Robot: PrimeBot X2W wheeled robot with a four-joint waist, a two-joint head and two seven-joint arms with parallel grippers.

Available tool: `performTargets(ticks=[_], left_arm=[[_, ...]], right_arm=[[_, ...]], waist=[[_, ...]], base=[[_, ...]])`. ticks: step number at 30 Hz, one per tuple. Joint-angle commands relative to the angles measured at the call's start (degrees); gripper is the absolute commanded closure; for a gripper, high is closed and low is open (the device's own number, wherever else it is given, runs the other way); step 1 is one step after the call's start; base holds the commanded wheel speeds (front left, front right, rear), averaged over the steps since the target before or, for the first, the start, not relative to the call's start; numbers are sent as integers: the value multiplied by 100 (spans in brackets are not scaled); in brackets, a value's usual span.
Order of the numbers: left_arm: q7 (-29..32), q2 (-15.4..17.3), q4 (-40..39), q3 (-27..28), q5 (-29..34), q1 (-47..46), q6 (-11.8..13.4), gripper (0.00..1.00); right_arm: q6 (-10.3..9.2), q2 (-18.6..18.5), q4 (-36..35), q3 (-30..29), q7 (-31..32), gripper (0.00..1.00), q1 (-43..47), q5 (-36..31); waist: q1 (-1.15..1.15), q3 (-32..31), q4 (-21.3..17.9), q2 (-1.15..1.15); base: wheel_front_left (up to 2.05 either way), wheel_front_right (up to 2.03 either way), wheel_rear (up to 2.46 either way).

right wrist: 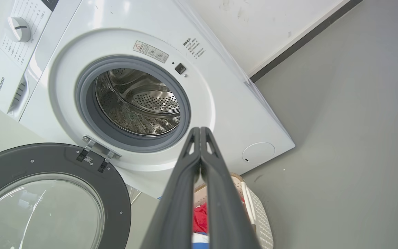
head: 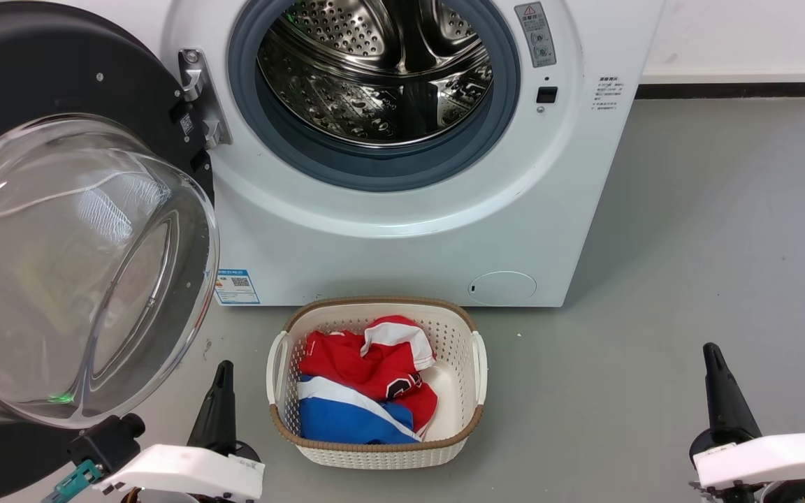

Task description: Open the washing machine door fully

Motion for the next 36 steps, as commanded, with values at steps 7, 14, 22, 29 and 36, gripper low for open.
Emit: performTargets(ticks=[7,14,22,29,36], left_arm=[[151,52,-2,93,-671,-209,-64,100],[278,56,45,156,-1183,-258,-97,100],[416,59,94,228,-1728,-321,-121,100],[529,59,138,292,-2167,-360,-153,100],[637,58,178,348,-2577,-407,-169,100]], right_arm=[[0,-1,-2,-34,160,100,-214,652],[0,0,44,-54,292,100,-265,1147],[0,1,94,-74,430,100,-327,1681],[0,2,136,-89,541,100,-372,2115],[-1,2,173,-104,655,100,-411,2514]], waist=[[0,-4,1,0],[0,-9,2,0],[0,-14,2,0],[0,-18,3,0],[0,-23,4,0]], base=[[0,0,0],[0,0,0],[0,0,0],[0,0,0],[0,0,0]])
